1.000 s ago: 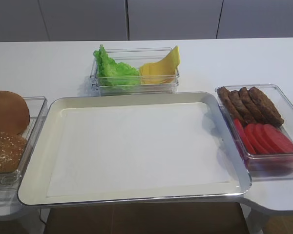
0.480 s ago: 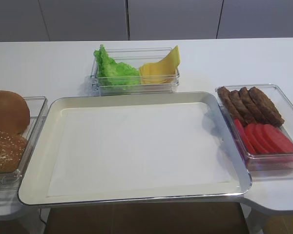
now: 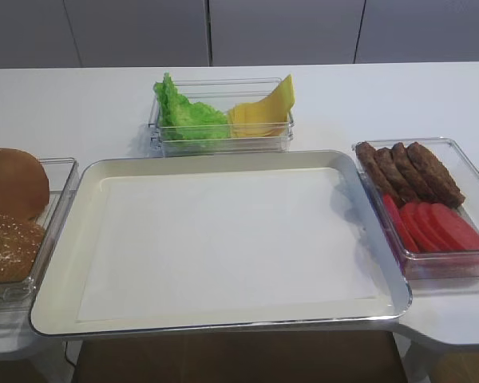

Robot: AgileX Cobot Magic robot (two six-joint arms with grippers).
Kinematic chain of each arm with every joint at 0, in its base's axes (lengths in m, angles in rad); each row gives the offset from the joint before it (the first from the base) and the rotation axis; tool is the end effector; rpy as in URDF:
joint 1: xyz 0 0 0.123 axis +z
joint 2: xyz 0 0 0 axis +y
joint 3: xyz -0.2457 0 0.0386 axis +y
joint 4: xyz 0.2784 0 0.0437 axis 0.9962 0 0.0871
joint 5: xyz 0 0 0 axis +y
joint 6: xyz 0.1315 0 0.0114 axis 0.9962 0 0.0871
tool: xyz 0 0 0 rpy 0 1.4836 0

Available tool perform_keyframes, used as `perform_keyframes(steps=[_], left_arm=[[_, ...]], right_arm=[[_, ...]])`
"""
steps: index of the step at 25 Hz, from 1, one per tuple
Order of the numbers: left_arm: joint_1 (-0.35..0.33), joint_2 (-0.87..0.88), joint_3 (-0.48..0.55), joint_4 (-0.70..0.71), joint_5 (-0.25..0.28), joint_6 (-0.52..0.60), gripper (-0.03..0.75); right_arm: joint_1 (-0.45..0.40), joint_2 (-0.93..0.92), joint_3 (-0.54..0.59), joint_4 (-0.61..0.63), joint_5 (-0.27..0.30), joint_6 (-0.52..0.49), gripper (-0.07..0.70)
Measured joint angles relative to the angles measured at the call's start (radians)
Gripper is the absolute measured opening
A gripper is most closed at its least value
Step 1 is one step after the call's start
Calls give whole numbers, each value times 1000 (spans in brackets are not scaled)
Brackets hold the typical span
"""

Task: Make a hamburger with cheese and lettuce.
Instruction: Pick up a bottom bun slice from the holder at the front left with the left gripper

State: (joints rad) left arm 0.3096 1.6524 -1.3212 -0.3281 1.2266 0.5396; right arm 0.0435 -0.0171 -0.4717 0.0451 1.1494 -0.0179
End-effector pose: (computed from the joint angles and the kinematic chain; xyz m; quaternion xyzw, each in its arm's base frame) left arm 0.3462 0.0687 0.1906 0.0660 0.9843 -0.1221 0.1094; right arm 0.0894 0.0093 0.2551 -0.0287 0.8775 0.0286 0.4778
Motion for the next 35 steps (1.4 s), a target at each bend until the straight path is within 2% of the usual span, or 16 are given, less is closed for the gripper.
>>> perform_keyframes(steps=[9, 16, 35], left_arm=[[1, -2, 8, 8, 0, 18, 414], [42, -4, 8, -7, 0, 34, 414], [42, 2, 8, -20, 0, 48, 414]], right_arm=[[0, 0, 0, 0, 0, 0, 170], [0, 0, 0, 0, 0, 0, 170], [0, 0, 0, 0, 0, 0, 170]])
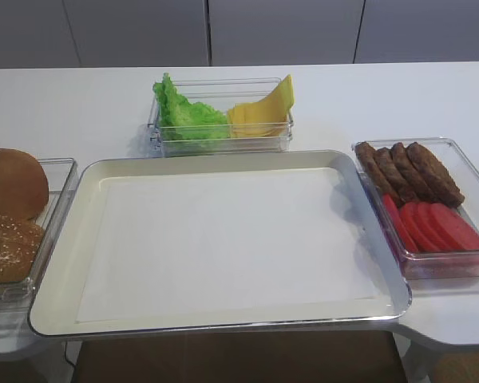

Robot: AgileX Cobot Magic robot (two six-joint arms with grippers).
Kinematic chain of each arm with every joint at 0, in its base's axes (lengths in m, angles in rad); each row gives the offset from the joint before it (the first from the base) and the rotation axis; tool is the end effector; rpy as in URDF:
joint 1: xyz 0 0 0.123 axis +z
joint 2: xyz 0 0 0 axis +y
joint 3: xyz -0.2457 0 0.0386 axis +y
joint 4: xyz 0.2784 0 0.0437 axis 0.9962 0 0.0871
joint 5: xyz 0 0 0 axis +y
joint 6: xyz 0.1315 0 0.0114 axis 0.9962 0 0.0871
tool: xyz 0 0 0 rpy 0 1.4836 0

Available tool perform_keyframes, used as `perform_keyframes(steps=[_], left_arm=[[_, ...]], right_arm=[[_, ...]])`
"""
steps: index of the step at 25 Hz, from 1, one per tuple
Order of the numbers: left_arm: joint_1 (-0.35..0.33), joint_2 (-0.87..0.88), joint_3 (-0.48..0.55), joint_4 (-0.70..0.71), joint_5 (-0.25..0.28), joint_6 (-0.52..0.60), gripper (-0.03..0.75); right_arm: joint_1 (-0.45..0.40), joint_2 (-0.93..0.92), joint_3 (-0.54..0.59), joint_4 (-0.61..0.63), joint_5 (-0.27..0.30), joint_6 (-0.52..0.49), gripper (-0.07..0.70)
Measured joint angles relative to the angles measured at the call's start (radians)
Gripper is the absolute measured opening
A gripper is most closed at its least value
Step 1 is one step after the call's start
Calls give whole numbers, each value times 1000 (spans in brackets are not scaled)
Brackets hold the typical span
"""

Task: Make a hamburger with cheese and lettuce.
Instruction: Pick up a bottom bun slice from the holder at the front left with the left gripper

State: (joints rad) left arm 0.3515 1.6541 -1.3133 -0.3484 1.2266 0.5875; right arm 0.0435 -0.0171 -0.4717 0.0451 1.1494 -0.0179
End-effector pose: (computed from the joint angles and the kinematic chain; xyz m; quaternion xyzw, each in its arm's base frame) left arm 0.3429 0.0805 0.1885 0.0651 0.9830 -0.1275 0.1147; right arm 0.0894 0.0093 0.2551 -0.0287 0.8775 0.0286 0.4778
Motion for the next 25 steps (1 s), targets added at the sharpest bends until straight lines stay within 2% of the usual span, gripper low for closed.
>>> perform_keyframes(steps=[25], left_arm=[[-13, 22, 0, 0, -4, -17, 414]], right_arm=[[0, 0, 0, 0, 0, 0, 170]])
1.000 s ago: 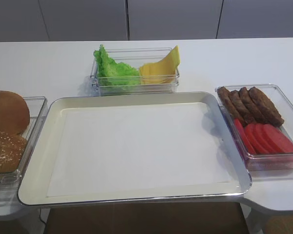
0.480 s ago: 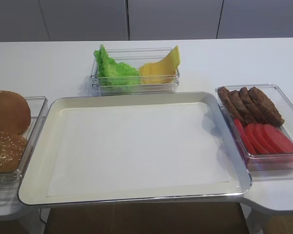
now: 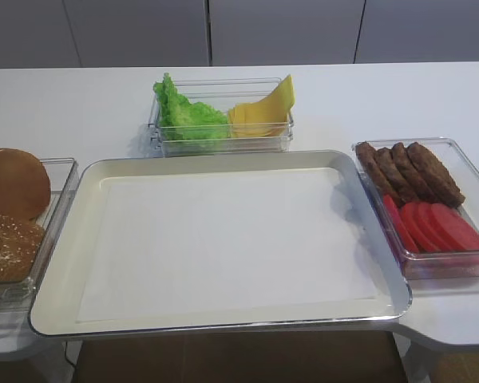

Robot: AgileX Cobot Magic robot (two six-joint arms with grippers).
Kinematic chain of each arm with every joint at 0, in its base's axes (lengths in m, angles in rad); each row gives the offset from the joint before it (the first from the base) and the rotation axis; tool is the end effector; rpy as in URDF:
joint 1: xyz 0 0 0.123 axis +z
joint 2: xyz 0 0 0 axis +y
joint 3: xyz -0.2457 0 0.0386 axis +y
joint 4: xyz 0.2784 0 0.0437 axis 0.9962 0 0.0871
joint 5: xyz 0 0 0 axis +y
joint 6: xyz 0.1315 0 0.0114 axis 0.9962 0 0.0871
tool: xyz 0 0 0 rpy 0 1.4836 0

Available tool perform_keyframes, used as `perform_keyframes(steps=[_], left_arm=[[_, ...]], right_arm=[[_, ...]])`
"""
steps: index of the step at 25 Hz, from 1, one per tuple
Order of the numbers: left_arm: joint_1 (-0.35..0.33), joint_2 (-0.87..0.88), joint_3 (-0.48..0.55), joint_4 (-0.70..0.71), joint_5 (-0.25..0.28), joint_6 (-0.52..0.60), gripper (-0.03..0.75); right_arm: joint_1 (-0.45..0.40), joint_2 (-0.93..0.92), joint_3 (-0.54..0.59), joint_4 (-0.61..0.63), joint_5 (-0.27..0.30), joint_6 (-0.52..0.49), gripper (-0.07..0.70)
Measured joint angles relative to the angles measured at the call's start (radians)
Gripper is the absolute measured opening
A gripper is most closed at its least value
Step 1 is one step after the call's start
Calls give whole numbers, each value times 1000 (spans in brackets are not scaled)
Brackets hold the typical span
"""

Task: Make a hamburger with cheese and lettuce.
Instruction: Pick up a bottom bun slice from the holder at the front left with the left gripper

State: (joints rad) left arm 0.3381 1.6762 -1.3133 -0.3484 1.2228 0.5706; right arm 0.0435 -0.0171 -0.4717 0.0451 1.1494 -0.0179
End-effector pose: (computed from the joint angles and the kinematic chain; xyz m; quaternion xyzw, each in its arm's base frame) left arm 0.3456 0.0766 0.1808 0.0613 0.9837 -0.1326 0.1044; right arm 0.0894 0.0093 0.2551 -0.0287 0.8775 0.0286 0.4778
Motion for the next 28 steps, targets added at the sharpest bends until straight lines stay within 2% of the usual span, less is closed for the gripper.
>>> perform_keyframes(steps=[7, 17, 28], left_arm=[[0, 0, 0, 0, 0, -2, 393], [-4, 2, 0, -2, 0, -2, 240], [-4, -2, 0, -2, 2, -25, 147]], right_arm=[[0, 0, 0, 0, 0, 0, 170], [0, 0, 0, 0, 0, 0, 170], [0, 0, 0, 0, 0, 0, 170]])
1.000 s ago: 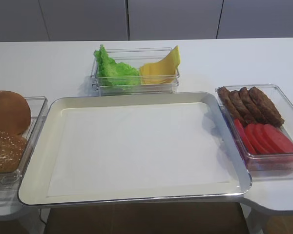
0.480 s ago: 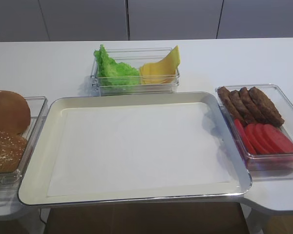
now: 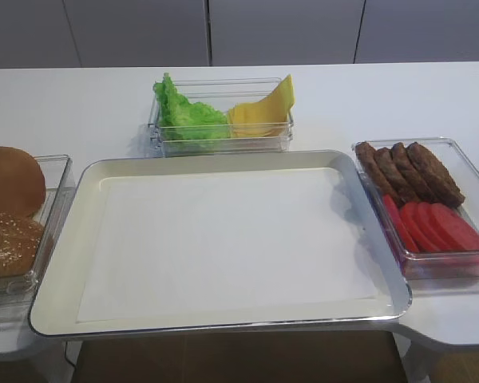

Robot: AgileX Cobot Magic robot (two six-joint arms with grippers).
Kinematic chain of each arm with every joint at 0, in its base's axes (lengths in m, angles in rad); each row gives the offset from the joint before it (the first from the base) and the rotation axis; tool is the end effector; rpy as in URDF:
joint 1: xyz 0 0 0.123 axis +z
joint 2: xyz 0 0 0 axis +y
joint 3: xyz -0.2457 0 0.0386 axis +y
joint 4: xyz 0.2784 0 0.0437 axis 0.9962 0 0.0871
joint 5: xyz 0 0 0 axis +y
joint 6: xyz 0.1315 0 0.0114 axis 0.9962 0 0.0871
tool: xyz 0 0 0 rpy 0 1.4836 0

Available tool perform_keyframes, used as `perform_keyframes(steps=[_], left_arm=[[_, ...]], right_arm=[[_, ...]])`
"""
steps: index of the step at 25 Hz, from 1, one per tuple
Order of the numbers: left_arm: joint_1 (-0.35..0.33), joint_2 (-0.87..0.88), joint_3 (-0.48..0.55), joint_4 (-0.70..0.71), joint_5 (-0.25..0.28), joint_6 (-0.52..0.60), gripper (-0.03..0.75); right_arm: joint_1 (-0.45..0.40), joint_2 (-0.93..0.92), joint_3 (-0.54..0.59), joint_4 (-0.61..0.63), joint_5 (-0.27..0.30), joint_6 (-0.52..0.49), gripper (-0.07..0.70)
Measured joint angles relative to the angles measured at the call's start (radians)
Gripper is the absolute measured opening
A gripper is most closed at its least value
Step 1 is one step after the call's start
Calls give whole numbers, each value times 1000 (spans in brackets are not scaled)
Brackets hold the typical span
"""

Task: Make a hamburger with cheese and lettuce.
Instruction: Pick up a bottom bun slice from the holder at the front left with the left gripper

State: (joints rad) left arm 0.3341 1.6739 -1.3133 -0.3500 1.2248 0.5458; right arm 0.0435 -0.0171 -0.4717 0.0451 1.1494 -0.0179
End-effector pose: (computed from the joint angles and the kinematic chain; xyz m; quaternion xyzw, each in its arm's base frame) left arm 0.3457 0.0749 0.1817 0.0512 0.9842 -0.1348 0.1030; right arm 0.0894 0.0093 0.2551 -0.0287 0.8775 0.0286 0.4778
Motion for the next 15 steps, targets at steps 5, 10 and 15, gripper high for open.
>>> perform_keyframes(steps=[5, 10, 15], left_arm=[[0, -15, 0, 3, 0, -38, 141], [0, -43, 0, 4, 0, -65, 141], [-2, -45, 0, 4, 0, -81, 139]], right_arm=[[0, 0, 0, 0, 0, 0, 170], [0, 0, 0, 0, 0, 0, 170], [0, 0, 0, 0, 0, 0, 170]])
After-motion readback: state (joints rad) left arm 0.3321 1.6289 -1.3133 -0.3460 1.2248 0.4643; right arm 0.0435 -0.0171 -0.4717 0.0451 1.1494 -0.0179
